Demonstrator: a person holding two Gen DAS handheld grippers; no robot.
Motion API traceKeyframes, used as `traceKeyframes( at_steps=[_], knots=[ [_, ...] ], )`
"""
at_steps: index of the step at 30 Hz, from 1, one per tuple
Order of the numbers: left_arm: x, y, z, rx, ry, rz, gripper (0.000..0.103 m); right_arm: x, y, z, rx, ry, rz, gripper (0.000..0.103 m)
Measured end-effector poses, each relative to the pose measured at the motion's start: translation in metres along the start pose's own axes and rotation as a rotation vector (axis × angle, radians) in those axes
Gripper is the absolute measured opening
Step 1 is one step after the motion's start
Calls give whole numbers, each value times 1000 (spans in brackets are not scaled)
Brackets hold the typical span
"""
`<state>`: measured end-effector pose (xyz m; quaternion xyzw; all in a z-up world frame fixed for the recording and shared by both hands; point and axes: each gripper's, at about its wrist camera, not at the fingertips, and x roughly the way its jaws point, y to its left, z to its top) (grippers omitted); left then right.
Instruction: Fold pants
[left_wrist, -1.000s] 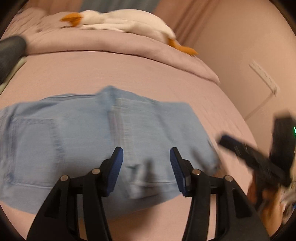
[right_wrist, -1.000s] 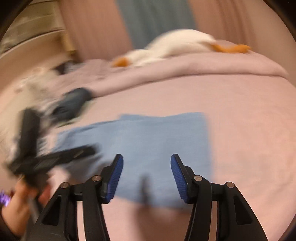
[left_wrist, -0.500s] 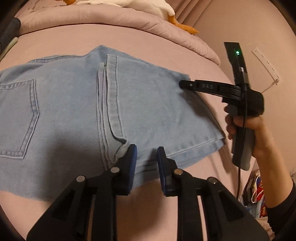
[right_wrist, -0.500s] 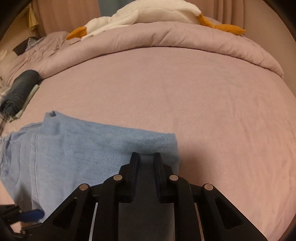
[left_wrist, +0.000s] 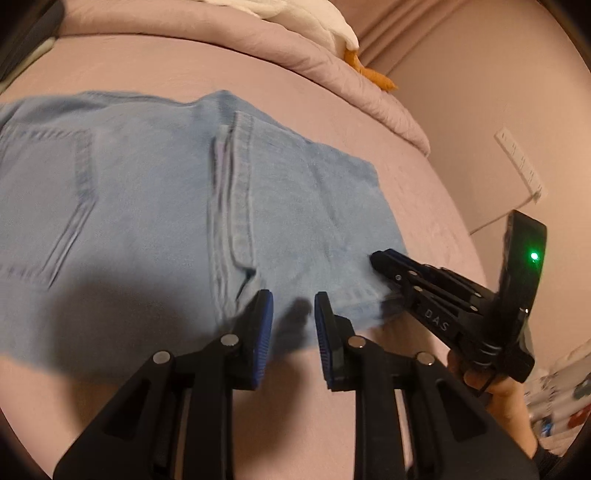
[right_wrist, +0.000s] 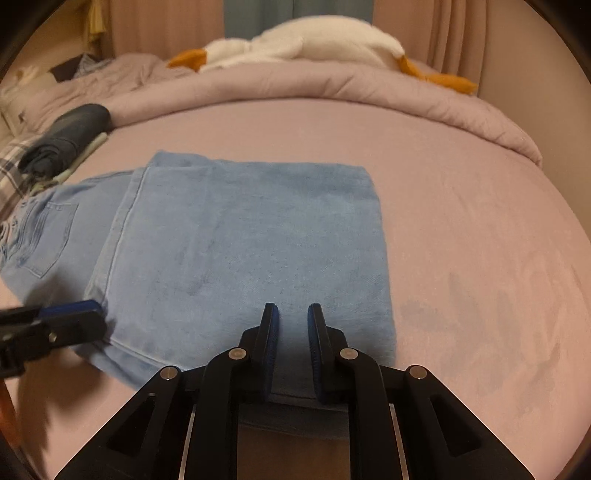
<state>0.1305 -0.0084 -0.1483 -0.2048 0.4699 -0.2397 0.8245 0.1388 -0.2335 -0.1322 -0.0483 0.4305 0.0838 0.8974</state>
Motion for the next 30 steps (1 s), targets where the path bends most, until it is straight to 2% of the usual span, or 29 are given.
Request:
traceKeyframes(
  at_steps=[3,6,7,9,13,15,16,17,20,23,26,30],
  knots=[
    [-28,11,-19,-19,-34,28,35,-15,17,1,-3,-2,118,16],
    [-58,30,-38,-72,-85,41,44,-26,42,-5,-37,-34,161,16],
    [-66,36,-43,-94,-98,56,50,-29,48,-6,-47,-47,180,16],
    [-88,53,-53,-142,-138,92,52,-33,65,-5,-78,-72,215,16],
    [-120,92,-65,-281,-200,92,52,-22,94,-2,-128,-69,242,16],
    [-134,109,-67,-360,-235,96,52,-3,105,-8,-149,-18,206,18],
    [-140,116,-68,-386,-251,93,52,-5,109,-10,-146,-62,186,18],
    [-145,125,-68,-423,-270,86,52,-4,109,-10,-134,-54,181,19],
    [-148,141,-64,-521,-291,56,52,-4,103,-5,-89,-19,202,19],
    [-143,149,-55,-576,-304,64,52,-16,107,7,-59,20,236,19],
    [-133,148,-39,-591,-326,87,53,-44,136,20,-107,-55,362,19],
    [-127,160,-26,-663,-353,54,54,-73,174,36,-197,-127,446,19]
  ],
)
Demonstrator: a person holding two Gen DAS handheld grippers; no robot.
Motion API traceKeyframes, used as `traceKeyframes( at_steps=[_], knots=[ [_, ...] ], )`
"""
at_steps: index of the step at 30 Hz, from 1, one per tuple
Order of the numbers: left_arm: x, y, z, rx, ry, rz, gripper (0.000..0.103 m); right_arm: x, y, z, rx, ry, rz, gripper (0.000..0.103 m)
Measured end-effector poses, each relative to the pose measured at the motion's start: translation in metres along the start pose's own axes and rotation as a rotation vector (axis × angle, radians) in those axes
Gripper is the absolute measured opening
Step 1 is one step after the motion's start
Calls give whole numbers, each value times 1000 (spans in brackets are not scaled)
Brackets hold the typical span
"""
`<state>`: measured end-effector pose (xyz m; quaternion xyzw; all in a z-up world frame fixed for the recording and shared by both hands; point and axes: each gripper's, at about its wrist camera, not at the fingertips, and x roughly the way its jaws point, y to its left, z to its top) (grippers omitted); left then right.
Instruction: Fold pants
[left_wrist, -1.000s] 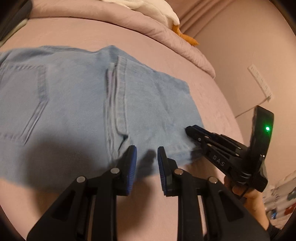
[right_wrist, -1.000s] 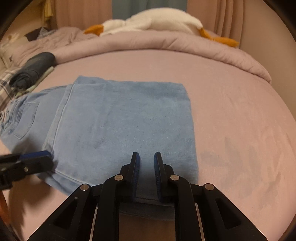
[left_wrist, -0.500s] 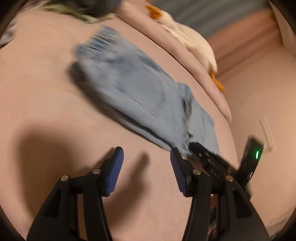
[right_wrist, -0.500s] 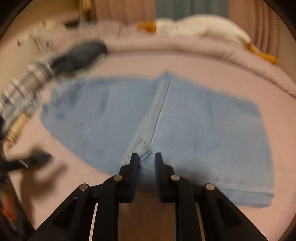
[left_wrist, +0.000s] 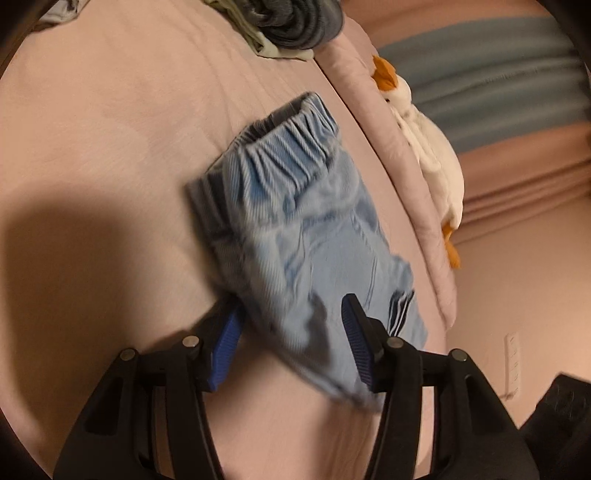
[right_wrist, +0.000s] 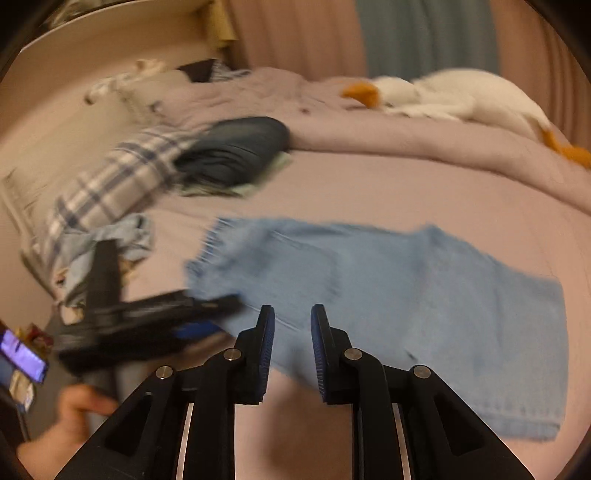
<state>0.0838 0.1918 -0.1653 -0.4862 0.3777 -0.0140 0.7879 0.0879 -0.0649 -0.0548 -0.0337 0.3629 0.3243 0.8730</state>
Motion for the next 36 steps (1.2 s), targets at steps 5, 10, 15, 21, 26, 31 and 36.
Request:
traceKeyframes(
  at_steps=[5,10,15,21,26,31,36],
  knots=[
    [10,-4,10,-13,7,-9,54,8,-13,-14,37,41,-35,19],
    [16,-12,14,15,-4,75,27,13,-54,-47,136,135,-117,19],
    [7,-28,6,118,-61,127,20,14,-77,-30,182,106,-126,19],
    [-4,-67,1,332,-142,143,19,68,-92,21,135,116,-147,19],
    [-1,-72,-4,418,-149,177,19,122,-118,37,245,202,-196,19],
    [4,-71,-3,430,-143,201,19,124,-117,36,232,269,-181,19],
    [4,-72,-2,440,-137,201,19,97,-76,0,168,279,-105,19]
  ],
)
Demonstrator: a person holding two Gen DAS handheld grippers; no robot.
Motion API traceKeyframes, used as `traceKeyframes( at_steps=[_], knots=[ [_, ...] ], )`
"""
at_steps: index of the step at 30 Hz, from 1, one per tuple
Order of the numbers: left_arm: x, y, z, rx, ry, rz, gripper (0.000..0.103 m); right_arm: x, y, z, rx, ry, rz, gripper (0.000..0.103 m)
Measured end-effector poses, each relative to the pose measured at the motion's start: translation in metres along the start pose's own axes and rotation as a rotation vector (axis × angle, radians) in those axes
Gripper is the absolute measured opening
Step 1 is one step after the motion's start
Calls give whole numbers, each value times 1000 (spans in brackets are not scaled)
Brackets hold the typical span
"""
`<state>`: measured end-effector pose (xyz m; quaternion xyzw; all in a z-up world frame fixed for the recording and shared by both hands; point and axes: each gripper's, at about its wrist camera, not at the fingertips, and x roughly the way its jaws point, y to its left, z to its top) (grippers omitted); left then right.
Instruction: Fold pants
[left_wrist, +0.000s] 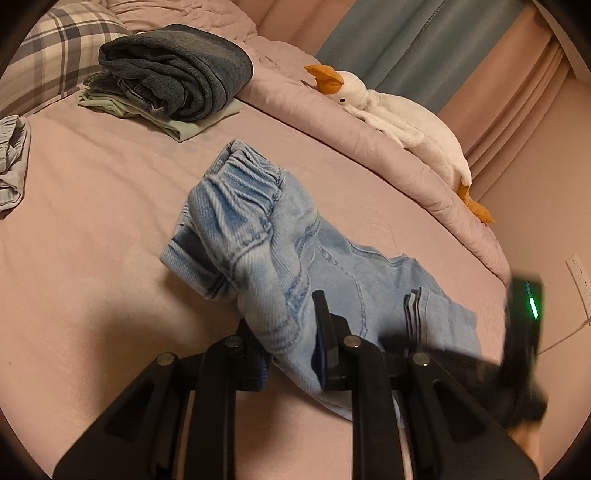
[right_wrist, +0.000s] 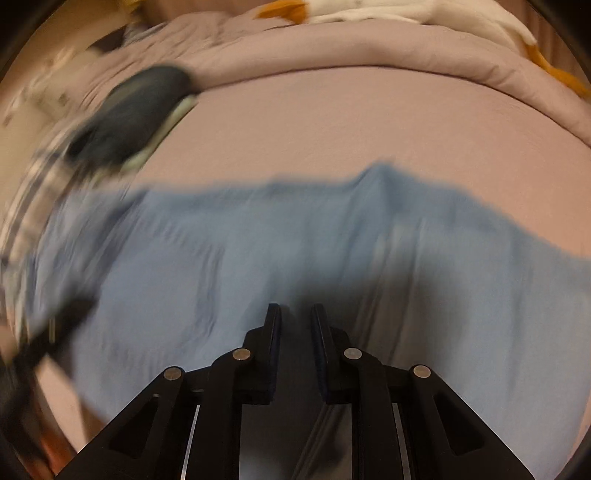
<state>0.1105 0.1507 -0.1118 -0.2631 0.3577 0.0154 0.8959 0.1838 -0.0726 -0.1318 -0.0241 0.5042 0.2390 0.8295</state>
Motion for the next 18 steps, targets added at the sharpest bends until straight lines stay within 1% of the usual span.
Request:
traceKeyframes(
  at_steps=[2,5,7,8,10,11,12,14,16,18],
  knots=[
    [1,0,0,5,11,3,19,-9,16,-28,-58,-11,9,19],
    [1,-4,-1,13,13,10,19,-23,25,-53,-53,22,99,19],
    [-2,-8,-1,24,5,12,19,-37,20,-65,-21,39,167,19],
    [-4,-9,0,29,1,10,19,-44,15,-68,7,26,198,19],
    [-9,-16,2,48,-10,6,19,-60,3,-74,71,-31,251,19],
    [-11,-20,3,60,-17,4,19,-72,-9,-78,115,-85,264,19],
    [-13,-26,3,78,-25,3,19,-78,-17,-80,139,-114,254,19],
    [-17,-40,4,116,-41,-4,19,-86,-40,-86,210,-157,200,19],
    [-21,-59,5,171,-60,-19,19,-81,-64,-91,296,-141,205,19],
    [-23,-81,3,226,-72,-46,19,-77,-78,-98,364,-143,207,19]
  ],
)
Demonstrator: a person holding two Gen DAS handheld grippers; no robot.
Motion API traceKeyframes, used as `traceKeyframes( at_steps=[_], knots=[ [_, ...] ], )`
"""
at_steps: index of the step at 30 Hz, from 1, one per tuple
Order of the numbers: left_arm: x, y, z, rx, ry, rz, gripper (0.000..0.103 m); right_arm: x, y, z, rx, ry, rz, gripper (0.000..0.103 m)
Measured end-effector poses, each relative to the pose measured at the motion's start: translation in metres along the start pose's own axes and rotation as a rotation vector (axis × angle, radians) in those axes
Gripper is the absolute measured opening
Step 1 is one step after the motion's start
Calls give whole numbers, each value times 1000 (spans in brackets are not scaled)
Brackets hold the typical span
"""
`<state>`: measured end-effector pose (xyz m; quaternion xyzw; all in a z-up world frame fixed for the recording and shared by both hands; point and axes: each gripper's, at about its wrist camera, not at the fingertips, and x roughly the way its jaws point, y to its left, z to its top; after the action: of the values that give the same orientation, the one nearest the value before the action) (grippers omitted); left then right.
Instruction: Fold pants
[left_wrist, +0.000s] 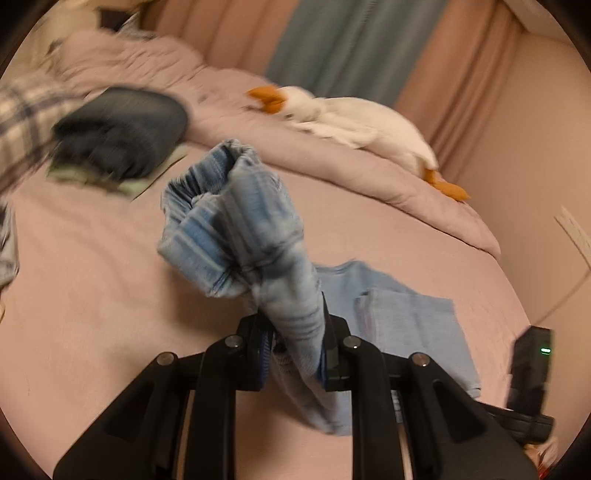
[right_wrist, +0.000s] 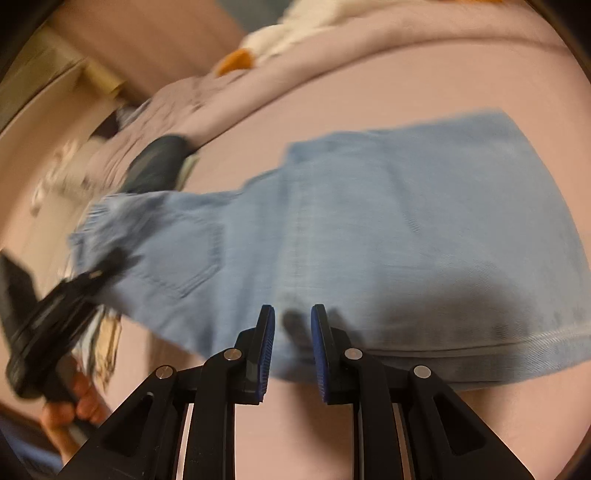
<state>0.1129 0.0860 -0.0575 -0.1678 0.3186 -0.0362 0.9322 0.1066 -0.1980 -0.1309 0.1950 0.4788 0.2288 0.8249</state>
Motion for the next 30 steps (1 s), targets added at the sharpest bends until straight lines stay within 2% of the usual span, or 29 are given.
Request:
traceKeyframes(
  at_steps=[1,3,7,9,10,11,12,13,14,16,19,21,24,27,28,29,30],
  knots=[
    [1,-10,1,26,-3,-8,19,-4,-12,-2,48,-12,20,19],
    [3,-35,0,102,-8,-24,19,-6,-33,-6,177,-43,104,31],
    [17,-74,-11,233,16,-60,19,-11,-69,-12,395,-107,313,36],
    [33,-92,-22,305,72,-91,21,-13,-80,-14,473,-143,419,51],
    [39,-97,-28,330,96,-105,27,-11,-80,-14,504,-151,470,57],
    [46,-101,-33,348,122,-125,34,-9,-85,-14,550,-154,542,69],
    [54,-103,-40,358,159,-147,40,-5,-84,-12,574,-155,576,73],
    [60,-103,-45,357,200,-161,57,-4,-88,-11,610,-160,616,73],
    [64,-101,-50,348,227,-160,67,-1,-91,-11,654,-170,659,74],
    [65,-88,-59,323,250,-150,68,2,-95,-11,715,-179,721,81],
    [59,-64,-65,288,260,-134,68,0,-91,-6,707,-135,680,81],
    [51,-45,-69,246,259,-117,68,2,-83,5,686,-97,576,81],
    [38,-14,-72,144,257,-103,68,5,-58,18,640,-58,366,81],
    [29,6,-77,71,256,-97,68,8,-38,33,571,-73,289,81],
    [25,11,-79,50,256,-97,68,8,-29,36,541,-67,236,81],
    [21,14,-81,37,255,-95,68,7,-25,37,520,-63,192,76],
    [18,18,-83,17,256,-92,68,6,-19,38,489,-66,133,59]
  ],
)
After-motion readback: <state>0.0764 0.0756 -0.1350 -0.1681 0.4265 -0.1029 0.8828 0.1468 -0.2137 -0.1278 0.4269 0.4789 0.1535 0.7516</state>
